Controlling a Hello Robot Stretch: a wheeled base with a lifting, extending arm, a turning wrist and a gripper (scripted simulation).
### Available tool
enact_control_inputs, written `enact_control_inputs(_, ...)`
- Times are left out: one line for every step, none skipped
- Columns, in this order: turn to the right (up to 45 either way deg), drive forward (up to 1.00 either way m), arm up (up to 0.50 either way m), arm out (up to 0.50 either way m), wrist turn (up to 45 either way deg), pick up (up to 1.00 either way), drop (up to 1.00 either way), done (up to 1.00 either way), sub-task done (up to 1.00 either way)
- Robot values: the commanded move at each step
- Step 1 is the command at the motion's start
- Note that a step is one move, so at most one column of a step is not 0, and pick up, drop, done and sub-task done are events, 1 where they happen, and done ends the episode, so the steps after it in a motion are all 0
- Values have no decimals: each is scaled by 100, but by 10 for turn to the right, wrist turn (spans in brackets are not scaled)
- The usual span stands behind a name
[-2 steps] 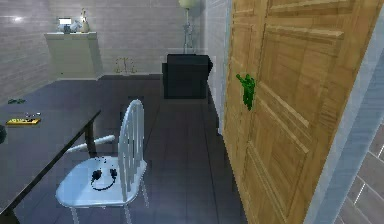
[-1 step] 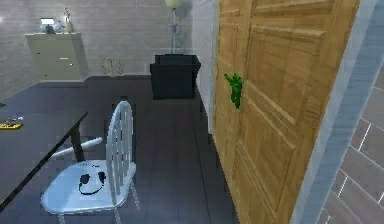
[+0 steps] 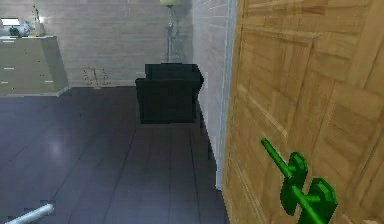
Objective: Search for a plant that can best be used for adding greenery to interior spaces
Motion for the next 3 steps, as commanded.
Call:
enact_control_inputs(30,0,0,0,0,0,0,0,0)
enact_control_inputs(0,40,0,0,0,0,0,0,0)
enact_control_inputs(-360,0,0,0,0,0,0,0,0)
